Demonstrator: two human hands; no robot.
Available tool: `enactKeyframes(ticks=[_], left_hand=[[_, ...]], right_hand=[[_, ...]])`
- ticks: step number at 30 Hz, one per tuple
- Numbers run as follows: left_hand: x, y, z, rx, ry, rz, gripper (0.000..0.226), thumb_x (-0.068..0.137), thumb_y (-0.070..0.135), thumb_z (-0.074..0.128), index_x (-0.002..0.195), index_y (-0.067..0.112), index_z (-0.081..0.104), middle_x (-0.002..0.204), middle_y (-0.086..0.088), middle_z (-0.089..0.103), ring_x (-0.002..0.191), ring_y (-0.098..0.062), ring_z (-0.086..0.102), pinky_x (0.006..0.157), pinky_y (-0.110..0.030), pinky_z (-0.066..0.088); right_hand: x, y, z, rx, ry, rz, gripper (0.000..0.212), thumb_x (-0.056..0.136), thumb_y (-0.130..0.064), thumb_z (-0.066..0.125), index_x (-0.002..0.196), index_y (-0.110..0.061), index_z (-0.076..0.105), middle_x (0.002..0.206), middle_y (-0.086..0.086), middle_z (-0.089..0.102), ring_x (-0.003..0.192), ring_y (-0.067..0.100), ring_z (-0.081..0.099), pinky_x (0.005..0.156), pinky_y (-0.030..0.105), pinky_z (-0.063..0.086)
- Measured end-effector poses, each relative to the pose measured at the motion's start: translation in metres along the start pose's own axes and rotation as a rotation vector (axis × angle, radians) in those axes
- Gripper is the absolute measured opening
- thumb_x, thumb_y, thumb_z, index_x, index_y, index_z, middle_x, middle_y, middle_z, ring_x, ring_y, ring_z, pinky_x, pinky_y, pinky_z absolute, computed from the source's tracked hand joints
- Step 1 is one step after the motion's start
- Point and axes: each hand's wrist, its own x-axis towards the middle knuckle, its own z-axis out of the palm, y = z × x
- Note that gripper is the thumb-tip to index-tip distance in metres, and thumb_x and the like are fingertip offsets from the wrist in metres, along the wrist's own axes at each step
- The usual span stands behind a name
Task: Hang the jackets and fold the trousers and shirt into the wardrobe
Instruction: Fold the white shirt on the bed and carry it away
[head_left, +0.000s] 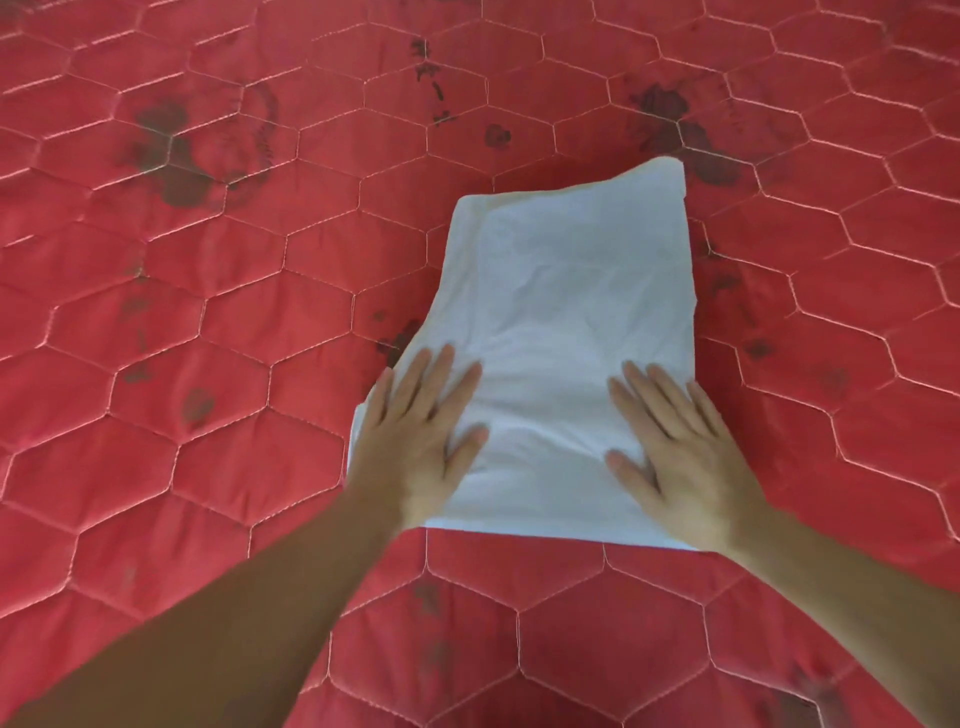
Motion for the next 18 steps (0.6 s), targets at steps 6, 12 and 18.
enactKeyframes(ticks=[6, 12, 18], left_hand=[[-0.034, 0.011, -0.006, 0.066, -0.024, -0.173, 0.064, 0.092, 0.063, -0.005, 0.145, 0.038, -0.028, 0.160, 0.001, -0.025, 0.147, -0.020, -0.025, 0.114, -0.044, -0.024], [-0.060, 0.044, -0.008, 0.125, -0.106, 0.065, 0.087, 0.081, 0.072, 0.020, 0.156, 0.031, 0.003, 0.163, 0.001, -0.009, 0.146, -0.018, -0.027, 0.111, -0.046, -0.030], [-0.062, 0.029, -0.007, 0.185, -0.138, -0.137, 0.081, 0.088, 0.058, 0.025, 0.155, 0.024, -0.007, 0.164, 0.002, -0.013, 0.149, -0.028, -0.016, 0.116, -0.053, -0.018]], right_hand=[[-0.033, -0.009, -0.011, -0.073, -0.133, -0.072, 0.083, 0.090, -0.068, 0.030, 0.153, -0.016, 0.025, 0.162, 0.006, 0.015, 0.150, 0.021, 0.007, 0.120, 0.049, 0.012], [-0.058, -0.004, -0.020, -0.114, -0.102, -0.109, 0.081, 0.074, -0.033, 0.069, 0.147, -0.011, 0.040, 0.156, 0.008, 0.032, 0.145, 0.021, 0.027, 0.115, 0.051, 0.027], [-0.053, -0.002, -0.029, -0.084, 0.014, -0.156, 0.067, 0.063, -0.004, 0.081, 0.127, -0.007, 0.062, 0.135, 0.008, 0.059, 0.125, 0.024, 0.056, 0.099, 0.050, 0.046]])
